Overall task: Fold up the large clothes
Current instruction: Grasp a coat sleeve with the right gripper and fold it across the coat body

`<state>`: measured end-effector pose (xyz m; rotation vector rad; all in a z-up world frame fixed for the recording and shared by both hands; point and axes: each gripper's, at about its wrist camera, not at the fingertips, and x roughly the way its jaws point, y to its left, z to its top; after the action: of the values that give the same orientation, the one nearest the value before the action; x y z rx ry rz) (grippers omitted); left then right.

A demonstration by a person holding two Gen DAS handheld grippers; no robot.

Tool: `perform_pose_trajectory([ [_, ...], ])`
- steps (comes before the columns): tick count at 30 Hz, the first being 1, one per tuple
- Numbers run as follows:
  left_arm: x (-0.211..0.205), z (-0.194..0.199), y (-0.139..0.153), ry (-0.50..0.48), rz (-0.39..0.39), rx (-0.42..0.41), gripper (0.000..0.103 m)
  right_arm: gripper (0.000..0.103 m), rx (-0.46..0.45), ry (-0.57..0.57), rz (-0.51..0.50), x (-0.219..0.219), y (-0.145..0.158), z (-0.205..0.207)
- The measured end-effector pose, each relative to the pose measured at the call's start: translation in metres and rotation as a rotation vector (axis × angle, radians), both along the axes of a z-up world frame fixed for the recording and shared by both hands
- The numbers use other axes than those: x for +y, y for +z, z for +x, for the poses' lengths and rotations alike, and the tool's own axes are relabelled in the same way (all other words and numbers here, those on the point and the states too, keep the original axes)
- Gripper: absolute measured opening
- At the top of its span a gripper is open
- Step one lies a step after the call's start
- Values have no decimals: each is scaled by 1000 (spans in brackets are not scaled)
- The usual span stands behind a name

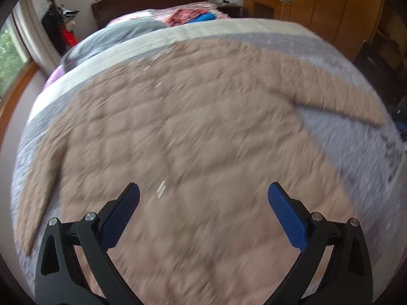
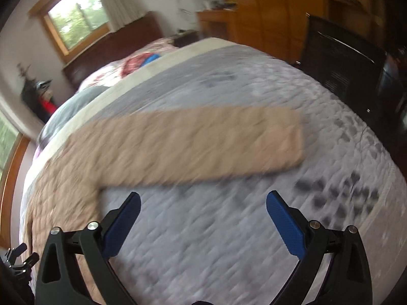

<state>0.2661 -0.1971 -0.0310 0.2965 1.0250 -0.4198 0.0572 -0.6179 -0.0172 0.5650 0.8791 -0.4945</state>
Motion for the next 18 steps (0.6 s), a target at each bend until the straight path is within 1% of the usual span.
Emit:
perform_pose_trajectory([
  [3, -28, 31, -3, 1, -57, 13, 100, 99, 25, -16, 79, -53, -15, 11],
  [5, -44, 50, -10, -5, -109, 44, 100, 99, 46, -33, 136, -81, -27, 15],
  [6, -50, 59, -13, -6, -122, 58, 100, 99, 53, -38, 165, -93, -34, 16],
  [8, -62, 74, -24, -11, -161, 97, 100, 99, 68, -53, 184, -111, -45, 14],
  [10, -67, 83, -31, -16, -183, 133, 100, 99, 76, -73, 195, -128, -54, 10],
  [12, -71, 92, -40, -4, -225, 161, 100, 99, 59, -86, 211, -140, -60, 5],
  [13, -73, 97, -43, 2, -237, 170, 99, 99, 43, -77, 235, -144, -64, 3],
  [15, -73, 105, -49, 10, -255, 188, 99, 91, 18, -57, 282, -150, -71, 3],
  [16, -74, 107, -52, 11, -266, 194, 99, 88, 3, -30, 304, -148, -73, 4],
  [18, -72, 111, -56, 19, -274, 201, 99, 82, -4, 5, 316, -148, -79, 11],
])
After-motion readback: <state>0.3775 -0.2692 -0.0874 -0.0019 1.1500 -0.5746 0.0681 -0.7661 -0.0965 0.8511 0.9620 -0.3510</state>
